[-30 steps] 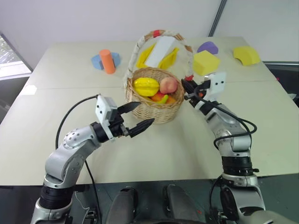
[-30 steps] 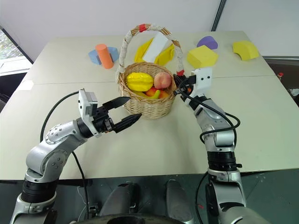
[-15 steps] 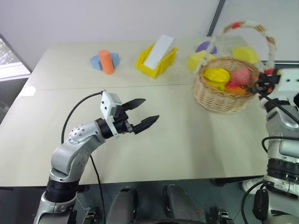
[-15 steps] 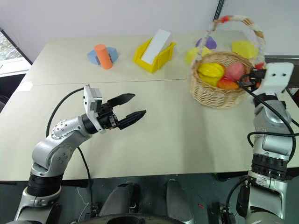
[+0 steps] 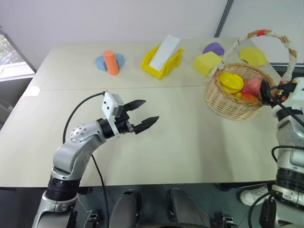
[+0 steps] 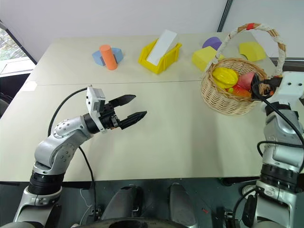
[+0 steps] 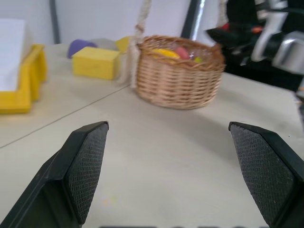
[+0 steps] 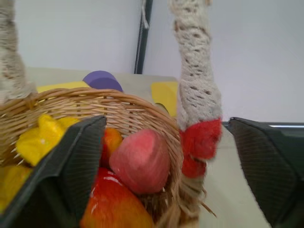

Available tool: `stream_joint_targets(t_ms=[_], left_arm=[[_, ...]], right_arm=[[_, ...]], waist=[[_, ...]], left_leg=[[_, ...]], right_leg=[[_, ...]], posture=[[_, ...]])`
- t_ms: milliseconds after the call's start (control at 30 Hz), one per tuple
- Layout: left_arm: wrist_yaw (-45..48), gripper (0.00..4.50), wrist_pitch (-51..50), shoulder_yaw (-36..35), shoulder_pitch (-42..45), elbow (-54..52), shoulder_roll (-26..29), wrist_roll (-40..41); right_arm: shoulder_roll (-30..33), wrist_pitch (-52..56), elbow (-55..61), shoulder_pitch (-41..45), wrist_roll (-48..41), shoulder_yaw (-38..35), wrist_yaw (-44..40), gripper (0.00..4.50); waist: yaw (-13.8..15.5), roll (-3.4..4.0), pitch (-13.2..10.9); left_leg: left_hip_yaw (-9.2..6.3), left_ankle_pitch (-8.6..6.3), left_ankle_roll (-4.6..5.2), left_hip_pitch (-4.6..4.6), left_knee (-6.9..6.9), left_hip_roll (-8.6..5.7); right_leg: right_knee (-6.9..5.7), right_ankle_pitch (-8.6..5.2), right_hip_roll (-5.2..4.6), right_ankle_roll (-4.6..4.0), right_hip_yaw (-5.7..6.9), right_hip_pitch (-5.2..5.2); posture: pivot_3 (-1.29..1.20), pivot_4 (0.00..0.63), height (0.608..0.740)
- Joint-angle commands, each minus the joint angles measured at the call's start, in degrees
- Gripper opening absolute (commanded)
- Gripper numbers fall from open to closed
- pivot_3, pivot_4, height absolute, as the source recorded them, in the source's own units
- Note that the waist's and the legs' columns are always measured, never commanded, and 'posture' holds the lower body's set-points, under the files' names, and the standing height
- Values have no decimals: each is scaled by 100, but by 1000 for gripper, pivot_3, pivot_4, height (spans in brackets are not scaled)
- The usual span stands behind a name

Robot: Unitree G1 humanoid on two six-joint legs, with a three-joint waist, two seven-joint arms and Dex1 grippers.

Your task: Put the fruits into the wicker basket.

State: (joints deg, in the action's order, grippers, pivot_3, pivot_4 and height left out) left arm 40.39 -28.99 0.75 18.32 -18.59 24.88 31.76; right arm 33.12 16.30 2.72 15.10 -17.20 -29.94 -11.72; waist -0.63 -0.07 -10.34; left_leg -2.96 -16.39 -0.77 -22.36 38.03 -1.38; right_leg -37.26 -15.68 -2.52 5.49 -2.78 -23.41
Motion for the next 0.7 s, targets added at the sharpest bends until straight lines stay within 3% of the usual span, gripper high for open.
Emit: stream_joint_targets(t_ms=[33, 200, 367, 533, 700], left_arm=[[-16, 4353, 252, -420, -160, 175, 314, -222], [88, 4353, 520, -873, -614, 578, 744, -384], [-56, 4353, 716, -1191, -1081, 705, 892, -586], [-244, 4353, 753, -1380, -1435, 627, 864, -684], [-418, 4353, 778, -1429, -1658, 471, 805, -769]], right_arm=[[260, -9, 795, -769, -308, -406, -617, 4314], [388, 160, 1532, -1587, -812, -149, -1570, 4314], [412, 196, 2051, -1867, -969, 719, -2384, 4314], [355, 92, 1768, -1586, -754, 1399, -2623, 4314], [287, -179, 1135, -1238, -612, 1605, -2768, 4314]], waist=[[-3, 0, 0], [-88, 2, -1], [-49, 1, -1], [3, -2, -1], [0, -3, -1]], left_leg=[[0, -1, 1, 0, -1, 0], [8, -2, 4, 12, -2, 15], [4, -2, 3, 29, -2, 19], [-3, -3, 3, 15, 0, 10], [-7, -3, 2, 12, -1, 9]], right_leg=[[2, 0, -1, 0, 0, 0], [1, 0, 2, 0, -2, 3], [-1, -1, 2, 0, -2, 18], [9, 0, -14, 0, 7, 17], [13, 0, -17, 0, 10, 15]], posture=[[0, 150, 740], [0, 150, 740], [0, 150, 740], [0, 150, 740], [0, 150, 740]])
